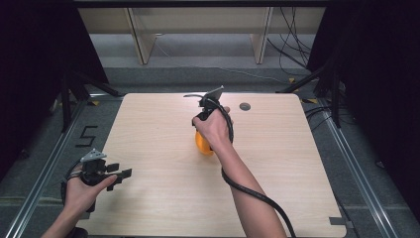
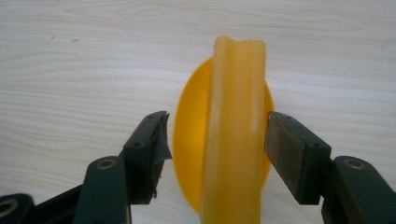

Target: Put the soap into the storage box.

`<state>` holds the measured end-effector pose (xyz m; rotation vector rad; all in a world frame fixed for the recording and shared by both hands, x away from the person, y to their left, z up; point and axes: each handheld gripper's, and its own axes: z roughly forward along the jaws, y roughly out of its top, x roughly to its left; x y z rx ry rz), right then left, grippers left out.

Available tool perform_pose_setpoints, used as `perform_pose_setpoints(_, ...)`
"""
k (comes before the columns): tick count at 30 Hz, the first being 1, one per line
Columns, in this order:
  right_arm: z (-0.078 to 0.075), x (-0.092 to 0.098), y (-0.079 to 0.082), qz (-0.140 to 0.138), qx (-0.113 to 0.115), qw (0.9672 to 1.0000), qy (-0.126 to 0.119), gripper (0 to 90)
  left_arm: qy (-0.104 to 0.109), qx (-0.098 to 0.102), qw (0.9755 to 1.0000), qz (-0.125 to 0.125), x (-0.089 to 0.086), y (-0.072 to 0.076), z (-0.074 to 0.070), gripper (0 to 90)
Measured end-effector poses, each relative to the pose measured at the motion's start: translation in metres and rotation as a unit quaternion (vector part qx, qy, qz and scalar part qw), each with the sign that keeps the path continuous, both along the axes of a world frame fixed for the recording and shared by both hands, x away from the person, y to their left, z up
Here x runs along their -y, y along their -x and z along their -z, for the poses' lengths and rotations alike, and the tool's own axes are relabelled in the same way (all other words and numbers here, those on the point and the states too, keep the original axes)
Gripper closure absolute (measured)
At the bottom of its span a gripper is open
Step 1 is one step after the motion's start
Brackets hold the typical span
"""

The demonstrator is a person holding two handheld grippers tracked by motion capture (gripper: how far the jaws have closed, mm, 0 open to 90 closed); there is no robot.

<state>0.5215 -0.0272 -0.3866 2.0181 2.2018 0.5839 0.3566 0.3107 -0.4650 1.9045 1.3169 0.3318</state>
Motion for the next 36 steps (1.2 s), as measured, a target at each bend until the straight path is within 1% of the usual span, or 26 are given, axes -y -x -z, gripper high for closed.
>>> perform_pose_setpoints(1,-0.001,-0.001,0.000,0.008,0.002,0.9999,-0.006,40.3,0.000,0.000,1.0000,0.000,0.000,0.000,0.000,36.1)
perform_pose_setpoints(3,-0.002,-0.001,0.000,0.008,0.002,0.9999,-0.008,40.1,0.000,0.000,1.0000,0.000,0.000,0.000,0.000,36.1)
perform_pose_setpoints(5,-0.004,0.000,0.001,0.003,0.004,1.0000,-0.005,39.9,-0.001,-0.001,1.0000,0.000,0.000,0.000,0.000,36.1)
perform_pose_setpoints(8,-0.005,0.002,0.001,-0.001,0.010,0.9999,-0.010,39.4,-0.001,-0.001,1.0000,0.000,0.000,0.000,0.000,36.0)
perform_pose_setpoints(11,-0.007,0.002,0.002,0.004,0.006,0.9998,-0.017,39.2,-0.001,-0.001,1.0000,0.000,0.000,0.000,0.000,36.1)
perform_pose_setpoints(14,-0.008,0.004,0.003,0.001,0.007,0.9998,-0.021,38.9,-0.001,-0.001,1.0000,-0.001,0.001,0.000,0.000,36.1)
perform_pose_setpoints(16,-0.009,0.004,0.003,0.002,0.007,0.9998,-0.018,38.9,-0.001,-0.001,1.0000,-0.001,0.001,0.000,0.000,36.1)
perform_pose_setpoints(17,-0.009,0.005,0.003,-0.002,0.011,0.9997,-0.020,38.8,-0.001,-0.001,1.0000,-0.001,0.001,0.000,0.000,36.1)
perform_pose_setpoints(22,-0.009,0.005,0.003,-0.002,0.009,0.9998,-0.019,38.8,-0.001,-0.001,1.0000,0.000,0.000,0.000,0.000,36.1)
perform_pose_setpoints(23,-0.009,0.005,0.004,-0.002,0.009,0.9998,-0.018,38.8,-0.001,-0.001,1.0000,-0.001,0.000,0.000,0.000,36.1)
perform_pose_setpoints(24,-0.009,0.006,0.004,-0.002,0.011,0.9999,-0.012,38.9,-0.001,-0.002,1.0000,-0.001,0.000,0.000,0.000,36.1)
perform_pose_setpoints(25,-0.010,0.005,0.005,0.002,0.005,0.9998,-0.018,39.1,0.005,0.000,1.0000,-0.004,0.001,0.000,0.001,36.0)
perform_pose_setpoints(26,-0.011,0.005,0.006,-0.002,0.009,0.9998,-0.018,39.2,0.000,-0.002,1.0000,0.000,0.000,0.000,0.000,36.1)
perform_pose_setpoints(27,-0.011,0.005,0.008,0.005,0.007,0.9997,-0.021,39.4,0.000,-0.002,1.0000,0.000,0.000,0.000,0.000,36.1)
perform_pose_setpoints(28,-0.011,0.007,0.009,-0.006,0.014,0.9998,-0.013,39.8,-0.001,-0.002,1.0000,0.000,0.000,0.000,0.000,36.0)
perform_pose_setpoints(29,-0.013,0.009,0.010,-0.010,0.014,0.9998,-0.013,40.1,0.002,-0.001,1.0000,0.000,0.000,0.000,0.000,36.0)
perform_pose_setpoints(31,-0.013,0.010,0.013,-0.011,0.014,0.9997,-0.016,40.6,0.001,-0.001,1.0000,0.000,-0.001,0.000,0.000,36.1)
perform_pose_setpoints(32,-0.015,0.016,0.020,-0.017,0.006,0.9997,-0.018,41.9,0.003,-0.002,1.0000,-0.001,-0.001,0.001,0.000,36.0)
perform_pose_setpoints(34,-0.016,0.024,0.026,-0.028,0.002,0.9994,-0.018,44.5,0.004,-0.001,1.0000,-0.002,-0.001,0.001,0.000,36.1)
perform_pose_setpoints(35,-0.016,0.028,0.028,-0.030,0.001,0.9994,-0.015,45.8,0.004,-0.001,1.0000,-0.002,-0.001,0.001,0.000,36.1)
perform_pose_setpoints(36,-0.016,0.033,0.032,-0.023,-0.005,0.9997,-0.011,47.4,0.004,0.000,1.0000,-0.003,-0.001,0.001,0.000,36.0)
